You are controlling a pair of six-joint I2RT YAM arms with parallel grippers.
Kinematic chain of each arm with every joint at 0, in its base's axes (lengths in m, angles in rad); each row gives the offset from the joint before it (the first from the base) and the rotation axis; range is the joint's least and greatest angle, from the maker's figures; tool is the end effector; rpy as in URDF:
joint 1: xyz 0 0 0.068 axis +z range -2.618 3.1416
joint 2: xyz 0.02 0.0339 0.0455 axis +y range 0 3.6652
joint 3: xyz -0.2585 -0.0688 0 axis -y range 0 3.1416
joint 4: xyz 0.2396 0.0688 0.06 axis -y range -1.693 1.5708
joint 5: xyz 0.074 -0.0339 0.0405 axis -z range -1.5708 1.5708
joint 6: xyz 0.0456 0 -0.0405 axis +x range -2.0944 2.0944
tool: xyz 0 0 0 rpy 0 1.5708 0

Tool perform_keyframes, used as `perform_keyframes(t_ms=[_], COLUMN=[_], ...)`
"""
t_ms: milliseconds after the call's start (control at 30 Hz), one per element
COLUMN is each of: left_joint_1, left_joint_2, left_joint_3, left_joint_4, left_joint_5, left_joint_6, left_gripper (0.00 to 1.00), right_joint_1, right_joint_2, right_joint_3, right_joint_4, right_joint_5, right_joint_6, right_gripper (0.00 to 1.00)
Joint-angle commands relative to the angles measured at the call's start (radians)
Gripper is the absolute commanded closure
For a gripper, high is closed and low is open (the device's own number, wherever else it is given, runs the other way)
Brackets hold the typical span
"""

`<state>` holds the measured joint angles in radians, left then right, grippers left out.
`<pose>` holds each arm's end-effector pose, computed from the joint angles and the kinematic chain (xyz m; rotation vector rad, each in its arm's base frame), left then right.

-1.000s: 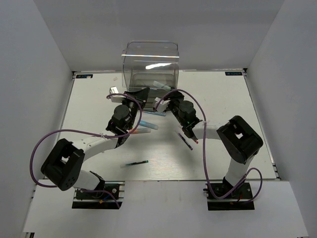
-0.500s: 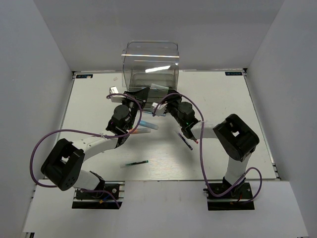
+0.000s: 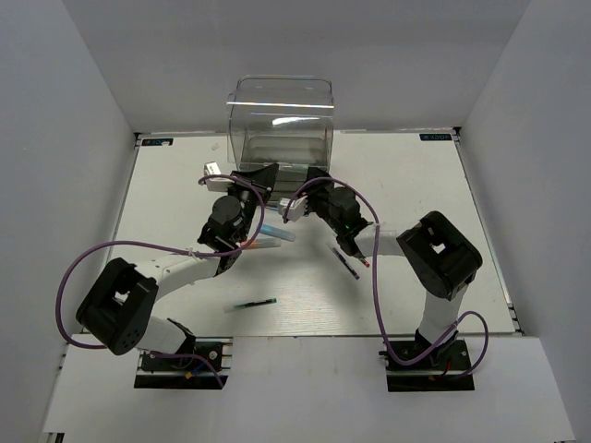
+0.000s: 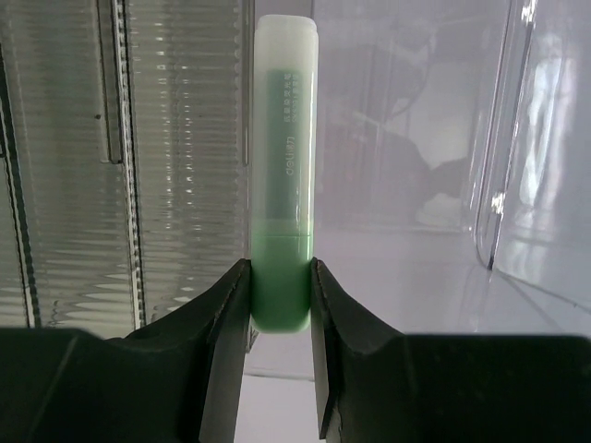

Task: Sort the stationery into containers
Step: Place the pen in the storage box.

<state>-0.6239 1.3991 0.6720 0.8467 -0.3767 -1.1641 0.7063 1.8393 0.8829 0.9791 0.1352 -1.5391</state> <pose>0.2616 -0.1677 0.2677 -0.7290 1.3943 -1.1684 0.3044 0.2516 0.2042 -1.3897 0.7906 -0.7587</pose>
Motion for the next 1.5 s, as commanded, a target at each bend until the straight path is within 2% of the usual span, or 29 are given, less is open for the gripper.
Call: perform_keyframes(t_ms=[0,367,567,733,900,1267,1300,1367,1467], left_joint_1=[-0.003,-0.003,-0.003,-0.003,-0.003,-0.003,-0.003,-0.003,-0.003], left_joint_2=[-0.025,-0.025,-0.025,-0.025,-0.025,-0.025,-0.025,-0.025,-0.025], left_joint_3=[-0.008,-0.017,-0.017,-0.017,-0.017,-0.017,-0.017,-0.017,-0.008], left_joint_4=[0.040,0.049,0.049,0.049,0.049,0.049,0.049,0.049,0.049], left_joint_5=[-0.007,-0.007,-0.007,-0.007,-0.007,-0.007,-0.007,-0.007,-0.007], left_joint_6=[-0.006,-0.006,-0.006,-0.006,-0.006,-0.006,-0.006,-0.006,-0.006], left_gripper=[1.00,1.00,1.00,1.00,1.00,1.00,1.00,1.00,1.00], right_joint_1=[-0.007,-0.021,-0.030,-0.033,-0.034,-0.034,-0.036,-0.033,-0.036], right_joint_2=[-0.018,-0.034,-0.022,-0.009,-0.008,-0.015,-0.015,-0.014,-0.015], right_joint_3=[0.044,0.088,0.155,0.169,0.162,0.175,0.182,0.188,0.188], right_joint_4=[-0.002,-0.125,-0.207,-0.163,-0.164,-0.330,-0.335,-0.341,-0.335], right_joint_5=[-0.026,-0.046,0.001,0.032,0.046,0.061,0.066,0.070,0.069], right_joint_6=[-0.045,-0.121,-0.116,-0.072,-0.098,-0.153,-0.153,-0.147,-0.141], right_gripper=[1.00,1.00,1.00,1.00,1.00,1.00,0.87,0.72,0.63])
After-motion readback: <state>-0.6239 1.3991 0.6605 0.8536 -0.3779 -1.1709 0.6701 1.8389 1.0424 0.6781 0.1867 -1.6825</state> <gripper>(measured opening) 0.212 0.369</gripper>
